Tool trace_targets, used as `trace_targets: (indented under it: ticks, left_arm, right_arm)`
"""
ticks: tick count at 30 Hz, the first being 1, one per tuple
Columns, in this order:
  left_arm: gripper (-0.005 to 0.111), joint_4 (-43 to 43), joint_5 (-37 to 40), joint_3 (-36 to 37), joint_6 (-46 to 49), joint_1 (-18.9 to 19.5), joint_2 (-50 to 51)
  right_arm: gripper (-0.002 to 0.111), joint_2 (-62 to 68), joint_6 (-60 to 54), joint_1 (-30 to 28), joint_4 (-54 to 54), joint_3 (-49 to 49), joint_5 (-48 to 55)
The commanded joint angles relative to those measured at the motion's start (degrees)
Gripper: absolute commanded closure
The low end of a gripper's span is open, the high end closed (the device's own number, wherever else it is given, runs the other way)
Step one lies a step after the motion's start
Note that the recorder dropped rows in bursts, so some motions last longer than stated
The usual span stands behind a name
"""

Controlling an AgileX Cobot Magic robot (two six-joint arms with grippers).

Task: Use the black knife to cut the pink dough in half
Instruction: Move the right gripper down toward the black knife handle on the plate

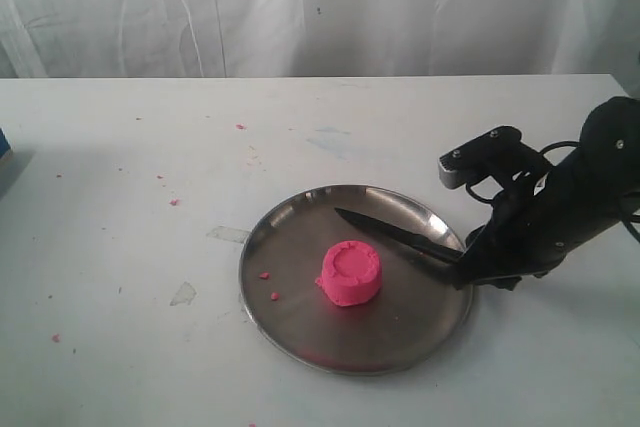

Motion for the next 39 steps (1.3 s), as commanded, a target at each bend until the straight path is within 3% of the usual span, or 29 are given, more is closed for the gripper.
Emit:
trace_targets:
  ticks: [1,9,17,24,28,35,39]
  left_arm:
    - [0.107,-0.1,-0.09,0.18,-0.12,0.25,-0.21]
    - [0.107,-0.1,-0.09,0.18,-0.12,0.25,-0.21]
    - [0.107,-0.1,-0.09,0.18,-0.12,0.25,-0.21]
    - [0.107,-0.1,-0.09,0.18,-0.12,0.25,-0.21]
    - [0.107,-0.1,-0.09,0.18,-0.12,0.25,-0.21]
    - [0.107,-0.1,-0.09,0.18,-0.12,0.25,-0.21]
    - [0.107,-0.1,-0.09,0.18,-0.12,0.25,-0.21]
  right_arm:
    - [0.067,1.05,-0.86,0.04,-2.02,-0.41,0.29]
    - [0.067,0.81,-0.86,0.04,-2.1,-0.76,1.07]
    - [0.068,-4.04,-0.59,2.38,-0.12,-6.09,12.54]
    - [0.081,-7.0,-0.7,7.5,-1.87,-6.56,14.21]
    - [0.085,-7.0,2.12,13.12,-10.1,-6.18,15.14]
    - [0.085,-7.0,30.92,19.21,-40.06,-5.42,14.78]
    - [0.085,-6.88,34.62,19.19,-43.64,-4.98,13.72]
